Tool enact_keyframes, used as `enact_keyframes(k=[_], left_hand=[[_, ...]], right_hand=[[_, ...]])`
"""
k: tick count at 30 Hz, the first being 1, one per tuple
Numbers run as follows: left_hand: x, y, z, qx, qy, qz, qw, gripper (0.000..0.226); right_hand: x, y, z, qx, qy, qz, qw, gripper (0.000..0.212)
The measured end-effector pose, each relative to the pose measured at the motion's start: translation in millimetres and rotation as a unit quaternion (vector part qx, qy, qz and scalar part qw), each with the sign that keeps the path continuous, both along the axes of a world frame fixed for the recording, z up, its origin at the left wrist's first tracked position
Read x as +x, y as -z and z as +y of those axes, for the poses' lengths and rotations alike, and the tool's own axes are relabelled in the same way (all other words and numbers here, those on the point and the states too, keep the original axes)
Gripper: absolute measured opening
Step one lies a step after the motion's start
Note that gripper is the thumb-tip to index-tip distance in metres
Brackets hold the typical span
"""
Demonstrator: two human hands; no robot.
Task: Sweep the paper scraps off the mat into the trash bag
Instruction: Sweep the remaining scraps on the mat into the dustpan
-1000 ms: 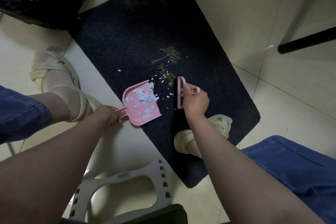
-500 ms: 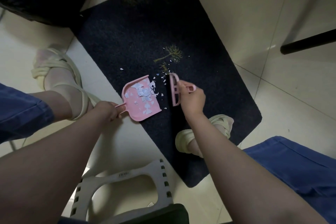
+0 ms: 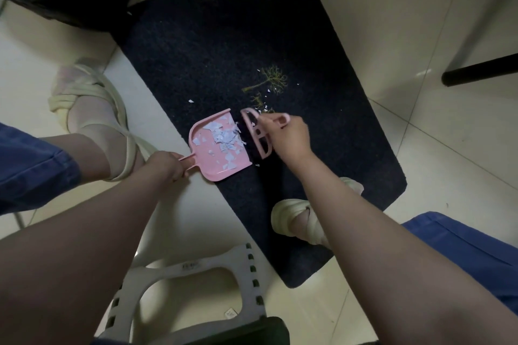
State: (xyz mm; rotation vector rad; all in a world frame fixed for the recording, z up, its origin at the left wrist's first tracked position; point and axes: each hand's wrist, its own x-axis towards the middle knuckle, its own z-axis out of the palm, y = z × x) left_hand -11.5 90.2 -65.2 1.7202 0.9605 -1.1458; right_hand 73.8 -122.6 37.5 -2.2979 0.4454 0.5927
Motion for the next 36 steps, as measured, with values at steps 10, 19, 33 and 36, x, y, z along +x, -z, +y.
enact_keyframes(k=[10, 19, 33, 36], left_hand=[[3.6, -9.3, -4.2, 0.016, 0.033, 0.003, 0.999, 0.044], [6.4, -7.5, -1.9, -0.004, 0.014, 0.011, 1.0, 0.034], [3.7, -12.5, -0.2, -0.002, 0.022, -0.001, 1.0, 0.042], [4.3, -12.6, -0.1, -0.002, 0.026, 0.012, 1.0, 0.04]], right_hand=[[24.5, -0.8, -4.7, -0.03, 0.016, 0.024, 0.999, 0.025], [9.5, -10.7, -14.3, 0.019, 0.019, -0.018, 0.999, 0.016], [-19.2, -3.9, 2.3, 0.052, 0.04, 0.005, 0.998, 0.016], [-14.5, -6.5, -14.4, -0.005, 0.102, -0.037, 0.994, 0.022]])
